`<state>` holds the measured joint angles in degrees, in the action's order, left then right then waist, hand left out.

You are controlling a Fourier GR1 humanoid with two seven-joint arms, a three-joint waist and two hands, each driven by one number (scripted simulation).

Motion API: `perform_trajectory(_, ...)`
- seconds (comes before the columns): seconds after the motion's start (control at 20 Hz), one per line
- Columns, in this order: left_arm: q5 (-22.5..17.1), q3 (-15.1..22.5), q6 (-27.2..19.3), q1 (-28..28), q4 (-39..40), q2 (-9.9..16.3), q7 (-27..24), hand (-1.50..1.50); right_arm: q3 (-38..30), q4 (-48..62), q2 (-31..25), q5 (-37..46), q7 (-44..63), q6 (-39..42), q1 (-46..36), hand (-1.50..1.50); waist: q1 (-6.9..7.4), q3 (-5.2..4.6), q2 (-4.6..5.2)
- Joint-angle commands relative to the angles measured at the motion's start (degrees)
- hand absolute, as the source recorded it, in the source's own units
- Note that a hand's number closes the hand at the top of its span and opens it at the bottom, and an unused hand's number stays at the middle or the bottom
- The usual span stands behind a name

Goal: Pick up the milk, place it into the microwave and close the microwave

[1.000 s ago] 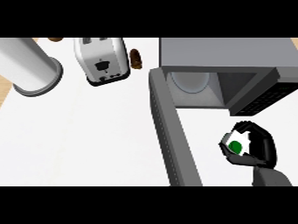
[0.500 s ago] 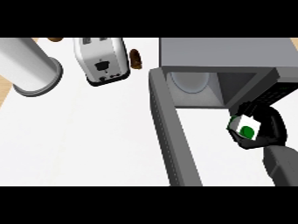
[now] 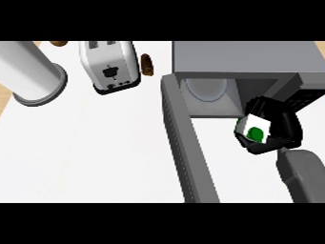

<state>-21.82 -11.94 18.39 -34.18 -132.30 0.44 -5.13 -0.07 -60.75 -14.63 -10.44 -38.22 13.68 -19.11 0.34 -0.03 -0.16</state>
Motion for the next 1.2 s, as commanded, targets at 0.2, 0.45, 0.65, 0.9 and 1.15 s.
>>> perform_trajectory(0.2,0.6,-2.6,1.5,3.4,4.6,0.1,-1.7,-1.5,2.1,-0.8,4.7,5.9,9.7,-9.9,-7.5,1.5,0.18,0.01,0.15)
perform_trajectory(0.45,0.3,-0.7,0.2,2.7,0.8,-0.4,1.6,-1.5,0.3,13.2,5.7,8.4,6.1,-11.6,-17.6,1.5,1.32,0.08,0.52)
perform_trajectory(0.65,-0.6,-4.0,2.4,3.9,4.4,1.4,-0.7,-1.5,-0.8,14.8,4.3,7.8,9.5,-11.2,-21.3,1.5,2.01,0.04,0.65)
perform_trajectory(0.9,-2.6,-3.1,3.5,4.5,3.6,2.8,1.5,-1.5,-0.5,17.3,5.5,9.6,6.4,-14.2,-22.8,1.5,3.65,0.09,1.12)
perform_trajectory(1.15,-1.8,-3.0,4.8,6.0,7.0,2.6,-1.0,-1.5,-0.9,17.4,4.9,10.7,5.1,-17.6,-23.7,1.5,5.72,-0.01,1.72)
